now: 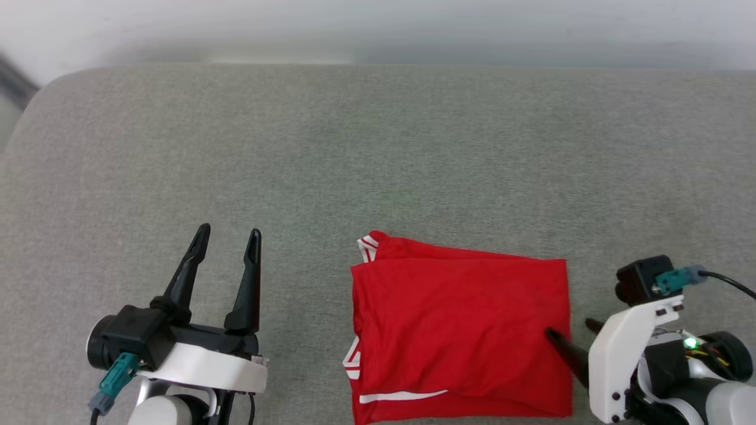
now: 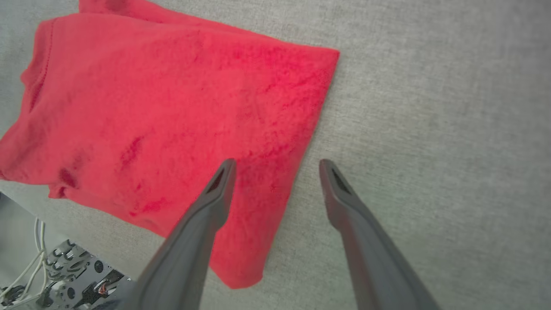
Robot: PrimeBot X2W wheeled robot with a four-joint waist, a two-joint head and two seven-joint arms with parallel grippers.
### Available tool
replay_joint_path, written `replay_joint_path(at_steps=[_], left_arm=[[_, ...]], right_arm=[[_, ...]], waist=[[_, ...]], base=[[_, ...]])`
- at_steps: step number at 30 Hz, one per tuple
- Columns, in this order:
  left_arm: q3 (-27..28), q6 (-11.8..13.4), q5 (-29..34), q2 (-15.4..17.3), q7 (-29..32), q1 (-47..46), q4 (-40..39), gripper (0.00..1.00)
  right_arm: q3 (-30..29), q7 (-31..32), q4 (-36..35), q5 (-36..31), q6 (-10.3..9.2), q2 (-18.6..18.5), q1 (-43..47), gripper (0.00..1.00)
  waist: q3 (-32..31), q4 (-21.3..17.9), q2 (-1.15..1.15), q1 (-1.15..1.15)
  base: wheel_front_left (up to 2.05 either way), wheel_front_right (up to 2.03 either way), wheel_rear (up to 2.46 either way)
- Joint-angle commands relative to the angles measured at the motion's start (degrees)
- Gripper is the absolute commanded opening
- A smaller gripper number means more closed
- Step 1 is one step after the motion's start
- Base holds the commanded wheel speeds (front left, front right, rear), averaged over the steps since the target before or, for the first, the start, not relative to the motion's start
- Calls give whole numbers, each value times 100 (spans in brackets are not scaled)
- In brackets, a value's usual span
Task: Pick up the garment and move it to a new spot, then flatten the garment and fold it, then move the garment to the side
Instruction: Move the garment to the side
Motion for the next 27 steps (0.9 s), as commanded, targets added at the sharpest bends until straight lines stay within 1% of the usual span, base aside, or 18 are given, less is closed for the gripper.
replay_joint_path(at_steps=[1, 3, 6, 11, 17, 18, 19, 20, 21, 22, 27], left_arm=[[-13, -9, -8, -7, -12, -85, 15, 100], [-42, -9, -15, -17, -12, -119, 36, 100], [-84, -9, -24, -35, -12, -146, 72, 100], [-161, -9, -40, -56, -12, -234, 86, 100], [-218, -9, -32, -64, -12, -309, 114, 100], [-227, -9, -31, -64, -13, -323, 121, 100], [-237, -9, -27, -64, -12, -334, 127, 100], [-244, -9, -22, -66, -12, -338, 138, 100], [-252, -9, -19, -67, -12, -338, 145, 100], [-245, -9, -10, -68, -12, -323, 165, 100], [-281, -9, -15, -43, -12, -219, 220, 100]], right_arm=[[-37, 115, 65, 41, -2, 94, -68, 100], [-86, 360, 175, -8, -2, 217, -110, 100], [-100, 554, 342, -230, -2, 295, -197, 100], [-74, 628, 753, -415, -2, 443, -302, 100], [215, 668, 1314, -539, 1, 548, -303, 100], [247, 665, 1408, -553, 2, 551, -318, 45], [302, 658, 1490, -564, 6, 543, -328, 16], [360, 639, 1562, -588, 6, 512, -328, 0], [418, 605, 1624, -605, 6, 465, -336, 0], [517, 449, 1721, -697, -2, 307, -453, 0], [891, 270, 1631, -739, -7, -135, -730, 0]], waist=[[67, 96, 0, 0], [103, 172, 0, 0], [162, 283, 0, 0], [260, 438, 0, 0], [352, 537, 0, 0], [364, 547, 0, 0], [373, 557, 0, 0], [377, 564, 0, 0], [376, 565, 0, 0], [347, 518, 0, 0], [254, 250, 0, 0]], base=[[0, 0, 0], [0, 0, 0], [0, 0, 0], [0, 0, 0], [0, 0, 0], [0, 0, 0], [0, 0, 0], [0, 0, 0], [0, 0, 0], [0, 0, 0], [0, 0, 0]])
